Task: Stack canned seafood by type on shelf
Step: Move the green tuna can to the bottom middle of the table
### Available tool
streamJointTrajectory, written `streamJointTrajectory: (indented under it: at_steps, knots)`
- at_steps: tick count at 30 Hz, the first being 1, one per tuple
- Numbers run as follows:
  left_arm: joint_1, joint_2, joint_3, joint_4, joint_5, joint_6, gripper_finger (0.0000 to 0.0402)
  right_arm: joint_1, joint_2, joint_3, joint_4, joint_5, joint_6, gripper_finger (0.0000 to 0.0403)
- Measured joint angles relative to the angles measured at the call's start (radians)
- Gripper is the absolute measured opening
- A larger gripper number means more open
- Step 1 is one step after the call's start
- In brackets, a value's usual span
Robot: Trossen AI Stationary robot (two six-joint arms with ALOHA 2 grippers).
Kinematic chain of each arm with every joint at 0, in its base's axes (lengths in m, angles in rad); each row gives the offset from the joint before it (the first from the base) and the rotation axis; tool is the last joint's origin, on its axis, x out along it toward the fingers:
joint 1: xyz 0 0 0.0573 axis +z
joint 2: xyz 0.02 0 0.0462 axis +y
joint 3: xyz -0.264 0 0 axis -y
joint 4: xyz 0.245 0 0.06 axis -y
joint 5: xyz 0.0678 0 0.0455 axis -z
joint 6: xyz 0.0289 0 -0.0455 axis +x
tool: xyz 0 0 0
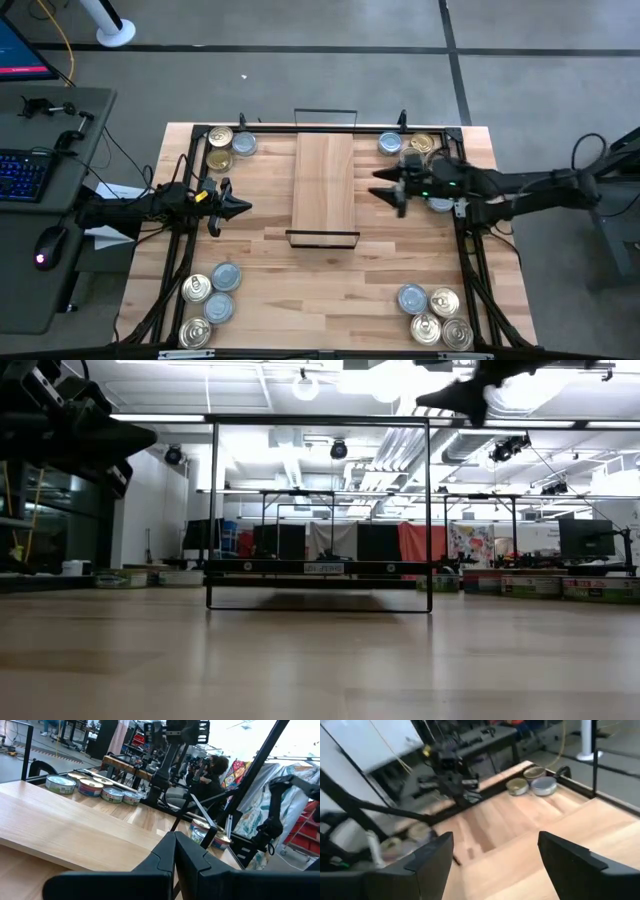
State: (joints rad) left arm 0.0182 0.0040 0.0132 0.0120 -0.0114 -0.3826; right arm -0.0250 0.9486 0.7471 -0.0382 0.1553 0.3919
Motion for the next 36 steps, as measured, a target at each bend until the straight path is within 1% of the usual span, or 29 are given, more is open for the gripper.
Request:
streamJointTrajectory:
  at_steps: [2,3,5,8,11,13,14,17,19,20,22,25,28,30,33,36]
  knots:
    - [0.0,0.0,0.0,0.0,0.0,0.0,0.0,-0.011,0.087,0.061,-0.032,0.009,0.005,0.0279]
    - [0.0,0.0,0.0,0.0,0.0,0.0,0.0,-0.019,0.125,0.094,-0.079,0.008,0.017,0.0279]
    - [0.0,0.0,0.0,0.0,0.0,0.0,0.0,-0.037,0.189,0.17,-0.231,0.009,0.084,0.0279]
    - [0.0,0.0,0.0,0.0,0.0,0.0,0.0,-0.063,0.266,0.283,-0.503,0.01,0.237,0.0279]
    - [0.0,0.0,0.0,0.0,0.0,0.0,0.0,-0.075,0.319,0.347,-0.756,0.054,0.336,0.0265]
    - [0.0,0.0,0.0,0.0,0.0,0.0,0.0,-0.077,0.332,0.354,-0.901,0.088,0.42,0.0234]
    - [0.0,0.0,0.0,0.0,0.0,0.0,0.0,-0.078,0.333,0.348,-0.952,0.098,0.467,0.021]
    - [0.0,0.0,0.0,0.001,0.0,0.0,0.0,-0.075,0.321,0.287,-1.062,0.095,0.612,0.0113]
    - [0.0,0.0,0.0,0.018,0.0,0.0,0.0,-0.064,0.297,0.237,-1.084,0.093,0.682,0.0038]
    - [0.0,0.0,0.0,0.027,0.0,0.0,0.0,-0.059,0.282,0.206,-1.086,0.089,0.713,0.002]
    - [0.0,0.0,0.0,0.048,-0.003,0.003,0.0,-0.059,0.255,0.147,-1.099,0.076,0.806,0.0018]
    - [0.0,0.0,0.0,0.108,-0.067,-0.036,0.0,-0.061,0.212,0.07,-1.115,0.09,0.917,0.0008]
    - [0.003,0.013,0.0,0.242,-0.158,-0.103,0.0,-0.06,0.179,0.009,-1.113,0.131,1.025,0.0004]
    - [0.005,0.033,0.004,0.298,-0.167,-0.111,0.0,-0.06,0.168,-0.017,-1.12,0.169,1.079,0.0003]
    - [0.006,0.108,0.042,0.303,-0.168,-0.166,0.0,-0.063,0.173,-0.054,-1.15,0.211,1.115,0.0001]
    - [0.007,0.231,0.118,0.295,-0.147,-0.202,0.0,-0.083,0.193,-0.045,-1.146,0.249,1.13,0.0]
